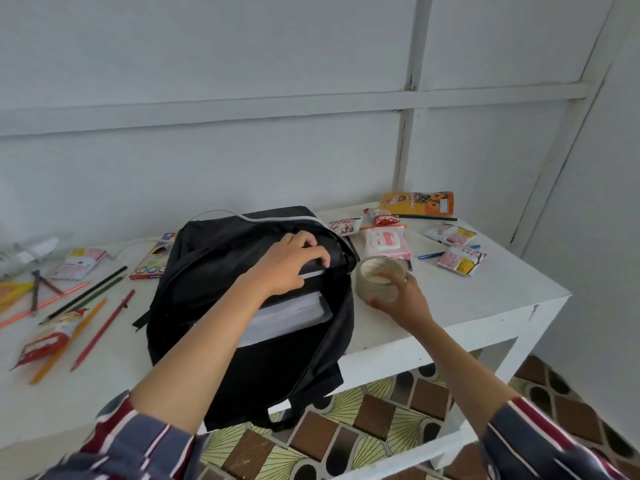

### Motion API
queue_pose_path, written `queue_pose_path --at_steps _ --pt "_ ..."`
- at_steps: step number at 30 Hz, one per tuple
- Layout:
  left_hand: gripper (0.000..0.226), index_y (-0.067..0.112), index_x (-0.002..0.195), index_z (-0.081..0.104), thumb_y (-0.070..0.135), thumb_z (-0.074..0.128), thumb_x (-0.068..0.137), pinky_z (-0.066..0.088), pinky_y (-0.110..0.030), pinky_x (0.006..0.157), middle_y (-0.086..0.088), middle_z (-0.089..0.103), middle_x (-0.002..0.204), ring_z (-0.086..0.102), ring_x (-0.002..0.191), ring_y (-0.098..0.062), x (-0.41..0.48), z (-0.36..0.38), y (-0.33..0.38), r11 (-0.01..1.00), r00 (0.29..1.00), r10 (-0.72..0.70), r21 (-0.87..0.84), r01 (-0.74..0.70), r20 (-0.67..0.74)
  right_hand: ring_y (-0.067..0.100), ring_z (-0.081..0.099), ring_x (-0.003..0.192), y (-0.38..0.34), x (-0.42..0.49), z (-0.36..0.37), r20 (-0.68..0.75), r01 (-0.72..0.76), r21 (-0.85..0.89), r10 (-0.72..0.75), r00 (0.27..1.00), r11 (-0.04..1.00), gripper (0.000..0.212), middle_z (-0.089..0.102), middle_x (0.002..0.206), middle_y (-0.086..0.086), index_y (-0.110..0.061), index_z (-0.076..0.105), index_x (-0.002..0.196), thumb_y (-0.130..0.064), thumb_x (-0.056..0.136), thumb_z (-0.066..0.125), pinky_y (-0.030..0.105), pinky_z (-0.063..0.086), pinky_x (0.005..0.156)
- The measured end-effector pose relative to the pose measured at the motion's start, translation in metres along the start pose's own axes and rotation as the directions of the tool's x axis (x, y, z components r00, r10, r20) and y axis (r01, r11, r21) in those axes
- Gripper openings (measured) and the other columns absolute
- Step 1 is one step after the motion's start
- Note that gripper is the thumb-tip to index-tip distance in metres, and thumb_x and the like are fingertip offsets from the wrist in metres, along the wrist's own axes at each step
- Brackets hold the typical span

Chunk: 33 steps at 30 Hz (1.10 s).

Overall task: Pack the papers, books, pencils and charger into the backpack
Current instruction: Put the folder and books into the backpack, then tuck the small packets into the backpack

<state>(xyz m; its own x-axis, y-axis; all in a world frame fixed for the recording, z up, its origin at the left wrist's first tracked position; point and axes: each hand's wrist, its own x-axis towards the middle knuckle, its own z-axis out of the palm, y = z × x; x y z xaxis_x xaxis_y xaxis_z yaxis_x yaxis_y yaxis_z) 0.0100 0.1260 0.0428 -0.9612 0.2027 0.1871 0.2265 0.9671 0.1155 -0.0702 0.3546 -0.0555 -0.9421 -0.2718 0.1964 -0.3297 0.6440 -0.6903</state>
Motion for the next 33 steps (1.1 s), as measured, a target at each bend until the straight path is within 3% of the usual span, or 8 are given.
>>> queue_pose_path --at_steps 7,11,14,17,20,24,29,33 --pt "0.048 0.034 0.105 0.065 -0.005 0.054 0.08 0.042 -0.033 0.087 0.003 0.038 0.13 0.038 0.114 -0.017 0.004 0.007 -0.002 0.997 0.999 -0.049 -0.061 0.049 0.007 0.03 0.056 0.108 0.01 0.005 0.004 -0.05 -0.039 0.002 0.039 0.998 0.999 0.035 0.046 0.132 0.008 -0.026 0.065 0.106 -0.03 0.072 0.077 0.029 0.042 0.082" --pt "0.042 0.033 0.108 0.065 0.0 0.054 0.084 0.041 -0.034 0.094 0.003 0.039 0.135 0.038 0.119 -0.016 0.001 0.01 -0.007 0.996 0.999 -0.041 -0.077 0.039 -0.03 0.021 0.055 0.107 0.015 0.002 0.001 -0.074 0.05 0.101 -0.043 0.996 0.994 0.034 0.056 0.123 0.001 -0.025 0.067 0.097 -0.027 0.067 0.082 0.021 0.036 0.076" --pt "0.026 0.025 0.099 0.069 0.005 0.059 0.085 0.041 -0.033 0.097 0.0 0.043 0.14 0.041 0.126 -0.018 -0.013 0.015 -0.012 0.994 0.969 -0.044 -0.106 0.018 -0.244 0.018 0.056 0.101 0.011 -0.002 -0.004 -0.125 0.082 0.269 -0.05 0.991 0.96 0.037 0.063 0.108 -0.003 -0.025 0.066 0.097 -0.029 0.064 0.084 0.022 0.041 0.073" --pt "0.013 0.02 0.085 0.073 0.008 0.071 0.079 0.044 -0.045 0.096 -0.01 0.053 0.13 0.051 0.117 -0.029 -0.035 0.025 -0.029 0.999 0.907 0.036 0.017 -0.031 -0.419 0.025 0.061 0.099 0.002 -0.007 -0.014 -0.139 0.074 0.459 -0.01 0.99 0.885 0.041 0.066 0.104 0.0 -0.03 0.064 0.096 -0.036 0.06 0.084 0.04 0.053 0.08" --pt "0.032 0.025 0.095 0.075 0.001 0.072 0.074 0.039 -0.04 0.099 -0.01 0.056 0.123 0.046 0.113 -0.022 -0.06 0.031 -0.05 0.991 0.885 0.109 0.118 -0.061 -0.453 0.028 0.063 0.099 -0.017 -0.017 -0.034 -0.038 0.122 0.593 -0.124 0.992 0.796 0.043 0.065 0.108 0.007 -0.02 0.066 0.098 -0.024 0.061 0.085 0.04 0.055 0.083" --pt "0.033 0.029 0.092 0.075 0.004 0.075 0.071 0.037 -0.045 0.101 -0.008 0.055 0.125 0.043 0.118 -0.02 -0.097 0.023 -0.076 0.992 0.913 0.046 0.125 0.005 -0.405 0.014 0.066 0.09 -0.055 -0.039 -0.052 0.2 0.143 0.665 -0.359 0.912 0.733 0.056 0.068 0.096 -0.002 -0.03 0.071 0.09 -0.052 0.041 0.088 0.023 0.055 0.077" --pt "0.044 0.034 0.106 0.07 0.003 0.071 0.075 0.031 -0.05 0.109 -0.008 0.04 0.143 0.037 0.133 -0.028 -0.116 0.003 -0.091 0.997 0.965 -0.057 0.041 0.07 -0.256 0.008 0.065 0.093 -0.109 -0.054 -0.016 0.43 0.132 0.599 -0.455 0.78 0.79 0.042 0.069 0.094 -0.008 -0.019 0.069 0.094 -0.001 0.06 0.084 0.02 0.051 0.079" --pt "0.042 0.035 0.112 0.067 0.003 0.062 0.085 0.026 -0.036 0.113 -0.004 0.029 0.15 0.03 0.137 -0.021 -0.12 -0.015 -0.096 0.992 0.975 -0.124 -0.061 0.115 -0.186 0.008 0.062 0.101 -0.141 -0.062 0.027 0.467 0.18 0.526 -0.459 0.756 0.831 0.04 0.066 0.099 -0.01 -0.023 0.069 0.093 -0.007 0.059 0.086 0.022 0.047 0.092"
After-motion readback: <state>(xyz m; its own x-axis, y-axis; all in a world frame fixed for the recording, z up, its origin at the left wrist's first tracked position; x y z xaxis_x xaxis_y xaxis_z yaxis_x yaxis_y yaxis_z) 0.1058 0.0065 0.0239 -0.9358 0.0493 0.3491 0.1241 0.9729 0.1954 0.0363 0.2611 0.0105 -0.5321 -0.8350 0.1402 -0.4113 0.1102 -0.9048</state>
